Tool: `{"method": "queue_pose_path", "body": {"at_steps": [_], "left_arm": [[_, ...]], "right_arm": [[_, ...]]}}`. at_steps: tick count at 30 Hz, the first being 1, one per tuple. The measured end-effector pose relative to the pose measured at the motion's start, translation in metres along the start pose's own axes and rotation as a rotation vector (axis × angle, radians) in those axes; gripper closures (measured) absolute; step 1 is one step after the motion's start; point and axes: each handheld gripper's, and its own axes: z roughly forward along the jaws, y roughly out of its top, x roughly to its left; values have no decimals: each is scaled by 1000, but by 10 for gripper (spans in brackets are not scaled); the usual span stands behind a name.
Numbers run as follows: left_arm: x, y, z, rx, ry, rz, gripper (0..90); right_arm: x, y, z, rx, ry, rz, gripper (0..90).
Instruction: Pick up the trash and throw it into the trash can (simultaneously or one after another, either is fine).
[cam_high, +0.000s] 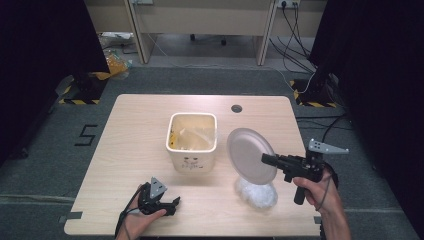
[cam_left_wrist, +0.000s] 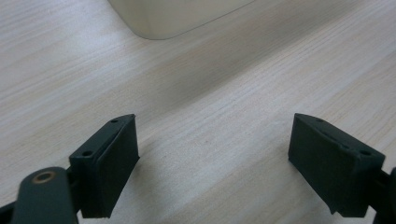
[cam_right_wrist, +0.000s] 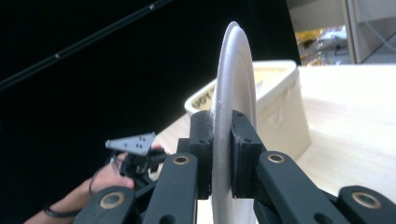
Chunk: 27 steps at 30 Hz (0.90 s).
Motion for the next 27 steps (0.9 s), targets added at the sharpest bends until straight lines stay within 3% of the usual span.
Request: {"method": "queue_pose_path", "body": {"at_steps": [4,12,27], "left_arm": [[3,-3,1,-7,-27,-27,147],[4,-3,1,-13,-35,-22,138],[4,-3,1,-14,-34,-22,136]], "right_arm": [[3,17,0,-30,6,-16,822],[8,47,13,-76,44,-18,822],[10,83,64,-59,89,-13,823]]}}
